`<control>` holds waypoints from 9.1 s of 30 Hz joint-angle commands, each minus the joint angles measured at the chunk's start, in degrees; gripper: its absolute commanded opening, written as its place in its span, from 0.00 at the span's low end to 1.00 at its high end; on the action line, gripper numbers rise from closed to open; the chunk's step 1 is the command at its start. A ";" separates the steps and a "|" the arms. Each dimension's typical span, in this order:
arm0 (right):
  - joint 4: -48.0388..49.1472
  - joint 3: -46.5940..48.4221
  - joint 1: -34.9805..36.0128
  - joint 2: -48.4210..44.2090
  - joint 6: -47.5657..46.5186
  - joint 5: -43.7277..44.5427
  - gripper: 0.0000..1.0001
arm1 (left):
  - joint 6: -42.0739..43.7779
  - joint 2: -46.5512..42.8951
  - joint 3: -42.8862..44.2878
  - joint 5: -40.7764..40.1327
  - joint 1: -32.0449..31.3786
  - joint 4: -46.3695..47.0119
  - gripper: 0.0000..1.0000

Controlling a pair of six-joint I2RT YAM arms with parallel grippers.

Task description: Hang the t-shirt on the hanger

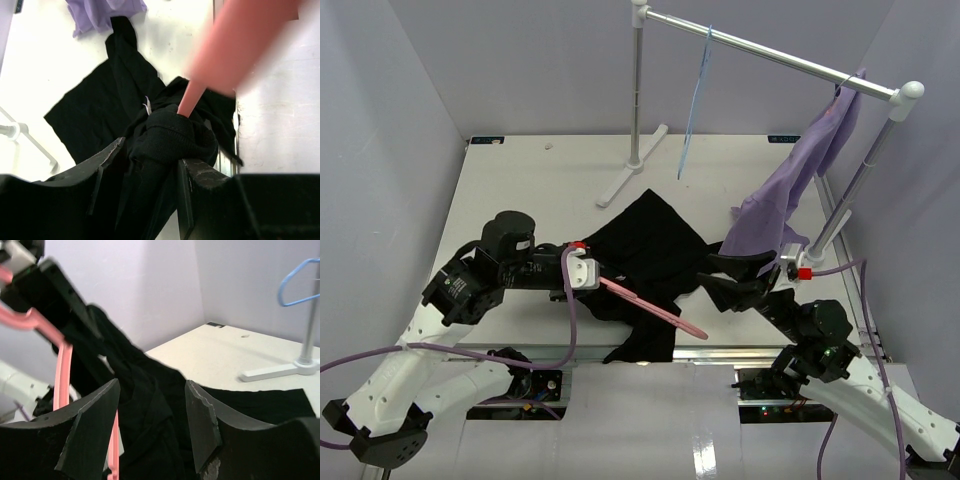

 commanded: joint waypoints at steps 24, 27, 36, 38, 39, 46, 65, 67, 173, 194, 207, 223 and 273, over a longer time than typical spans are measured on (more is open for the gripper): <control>-4.81 11.04 0.19 28.42 8.43 -16.23 0.49 | 8.28 -11.30 -9.39 20.34 -0.05 6.38 0.00; -2.97 9.94 0.42 29.25 9.18 -17.90 0.48 | 9.13 -11.70 -9.62 22.20 -0.10 6.38 0.00; -1.41 8.60 1.17 27.00 9.90 -18.55 0.47 | 11.80 -13.23 -11.28 25.54 -0.10 5.54 0.00; -1.66 8.36 1.10 26.36 9.82 -18.79 0.47 | 12.44 -13.31 -11.44 26.66 -0.10 5.06 0.00; -1.81 8.20 1.15 26.25 9.66 -19.00 0.47 | 12.92 -13.31 -11.54 27.08 -0.10 4.69 0.00; -4.34 8.84 1.64 26.88 8.47 -19.11 0.46 | 13.82 -13.23 -11.64 26.92 -0.04 3.44 0.00; -5.51 15.79 7.97 40.00 6.78 -13.00 0.44 | 13.17 -16.87 -14.17 27.05 -0.07 6.05 0.00; -4.81 16.73 8.53 40.84 6.62 -13.07 0.44 | 12.94 -16.91 -14.45 26.81 -0.10 6.24 0.00; -17.19 15.61 21.44 35.88 5.06 39.50 0.08 | 9.88 -19.19 -14.95 21.35 -0.02 12.41 0.00; -27.28 8.62 21.44 18.70 12.76 49.68 0.08 | -5.85 -20.12 -14.87 -8.97 -0.02 25.37 0.00; -29.63 7.48 21.48 13.75 14.13 48.89 0.08 | -7.78 -23.10 -17.08 -21.49 -0.02 30.86 0.00; -26.74 13.18 21.40 12.71 8.63 45.06 0.08 | -6.57 -20.33 -16.68 -18.66 -0.02 26.71 0.00; -32.37 42.95 21.72 36.72 -21.91 -7.68 0.71 | -19.50 -3.19 -13.67 2.74 -0.02 21.33 0.00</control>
